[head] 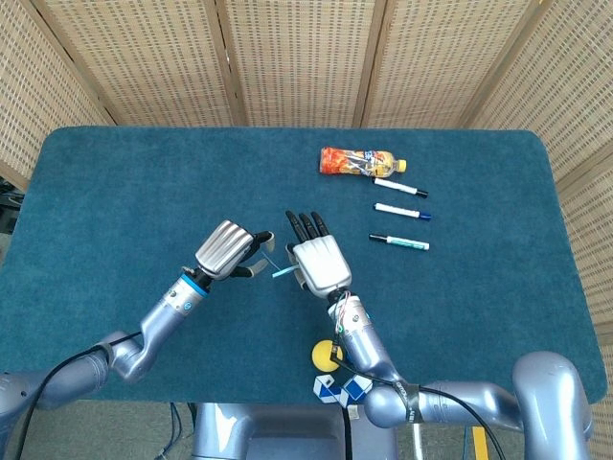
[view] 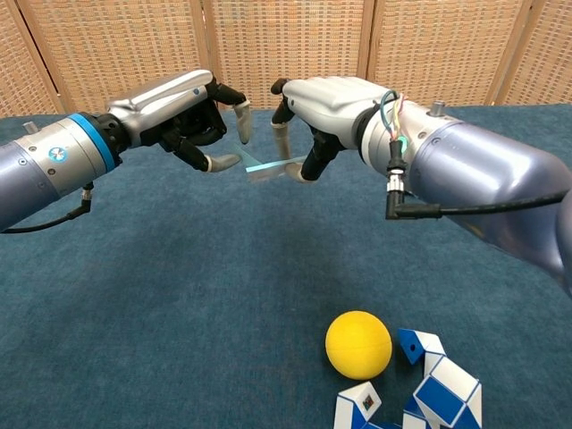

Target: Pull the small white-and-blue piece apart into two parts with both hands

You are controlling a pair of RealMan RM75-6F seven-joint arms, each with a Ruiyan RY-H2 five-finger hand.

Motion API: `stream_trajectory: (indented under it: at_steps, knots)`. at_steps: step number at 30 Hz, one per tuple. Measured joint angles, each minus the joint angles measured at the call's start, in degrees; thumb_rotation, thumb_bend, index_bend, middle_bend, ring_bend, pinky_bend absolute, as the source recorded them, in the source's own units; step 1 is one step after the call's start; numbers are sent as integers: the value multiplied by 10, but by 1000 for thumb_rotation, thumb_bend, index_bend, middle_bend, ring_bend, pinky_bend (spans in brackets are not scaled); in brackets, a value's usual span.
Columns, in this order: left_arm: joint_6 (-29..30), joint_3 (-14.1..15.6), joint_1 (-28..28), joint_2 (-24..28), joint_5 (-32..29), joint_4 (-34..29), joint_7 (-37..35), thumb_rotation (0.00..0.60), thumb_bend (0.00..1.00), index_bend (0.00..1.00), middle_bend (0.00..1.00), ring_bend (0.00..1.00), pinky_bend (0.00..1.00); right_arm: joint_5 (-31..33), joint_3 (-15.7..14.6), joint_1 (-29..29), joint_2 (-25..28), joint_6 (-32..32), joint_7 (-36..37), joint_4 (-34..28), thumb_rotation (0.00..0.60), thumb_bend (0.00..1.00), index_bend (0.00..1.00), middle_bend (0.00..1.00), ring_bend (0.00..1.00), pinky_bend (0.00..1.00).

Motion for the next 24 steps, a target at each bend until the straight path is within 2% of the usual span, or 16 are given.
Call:
stream_trajectory:
  at_steps: [12, 24]
  knots:
    - [-5, -3, -5, -4, -20, -6, 7, 600, 391, 571, 943, 967, 941, 4, -2, 3, 2, 2, 0, 1, 600, 617, 606, 0, 0, 0]
    - [-4, -2, -7, -10, -31, -2, 19, 600, 470, 666, 944, 967, 941, 5, -3, 4, 5, 3, 2, 0, 600, 620, 606, 0, 0, 0]
